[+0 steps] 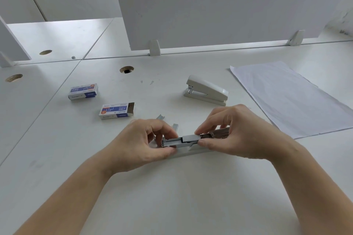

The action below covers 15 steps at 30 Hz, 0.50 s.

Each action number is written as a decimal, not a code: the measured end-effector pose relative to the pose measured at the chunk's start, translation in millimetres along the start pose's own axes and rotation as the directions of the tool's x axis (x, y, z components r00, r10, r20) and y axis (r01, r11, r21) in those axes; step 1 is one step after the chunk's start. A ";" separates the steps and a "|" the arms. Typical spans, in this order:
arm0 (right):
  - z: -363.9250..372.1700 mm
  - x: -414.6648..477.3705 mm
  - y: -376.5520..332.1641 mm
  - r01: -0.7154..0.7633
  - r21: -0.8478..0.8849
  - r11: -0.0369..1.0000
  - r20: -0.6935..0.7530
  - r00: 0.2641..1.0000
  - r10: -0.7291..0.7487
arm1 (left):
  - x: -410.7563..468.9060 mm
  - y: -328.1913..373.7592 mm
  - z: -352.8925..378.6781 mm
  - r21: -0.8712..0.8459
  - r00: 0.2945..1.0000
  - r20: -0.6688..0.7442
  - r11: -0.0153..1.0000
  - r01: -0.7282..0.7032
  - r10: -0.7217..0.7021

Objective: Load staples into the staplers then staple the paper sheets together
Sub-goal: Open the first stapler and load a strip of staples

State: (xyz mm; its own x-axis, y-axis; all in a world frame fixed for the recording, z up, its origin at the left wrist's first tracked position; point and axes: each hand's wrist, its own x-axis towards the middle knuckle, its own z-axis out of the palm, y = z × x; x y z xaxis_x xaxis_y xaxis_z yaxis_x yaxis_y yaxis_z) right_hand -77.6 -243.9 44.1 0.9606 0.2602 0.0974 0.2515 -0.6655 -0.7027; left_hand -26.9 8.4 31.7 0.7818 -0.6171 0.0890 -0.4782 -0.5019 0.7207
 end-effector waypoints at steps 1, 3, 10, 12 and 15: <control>-0.1 -0.3 -0.6 0.009 -0.002 1.000 -0.011 1.000 -0.009 | -0.2 -0.4 -0.1 -0.001 1.000 -0.002 1.000 0.001 -0.001; -1.2 -1.2 -2.5 0.035 -0.011 0.999 -0.050 0.998 -0.036 | -0.7 -1.5 -0.1 -0.002 1.000 -0.005 1.000 -0.002 0.002; -0.7 -1.0 -0.7 -0.015 0.013 1.000 -0.008 1.000 0.015 | 0.5 -2.1 -0.1 -0.007 1.000 0.001 1.000 -0.001 0.001; 0.0 -0.6 0.4 -0.019 0.013 1.000 -0.006 1.000 0.019 | 0.6 -2.3 -0.3 -0.003 1.000 0.004 1.000 -0.008 0.008; -0.9 -1.1 0.1 -0.024 0.017 1.000 -0.001 1.000 0.024 | 0.6 -1.4 0.0 -0.013 1.000 0.003 1.000 -0.005 0.005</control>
State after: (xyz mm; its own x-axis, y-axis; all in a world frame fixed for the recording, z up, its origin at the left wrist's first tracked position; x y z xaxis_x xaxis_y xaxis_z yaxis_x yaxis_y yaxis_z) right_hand -78.5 -244.9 44.6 0.9666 0.2433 0.0812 0.2261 -0.6593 -0.7171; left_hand -25.7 8.8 30.7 0.7780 -0.6216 0.0908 -0.4770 -0.4905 0.7293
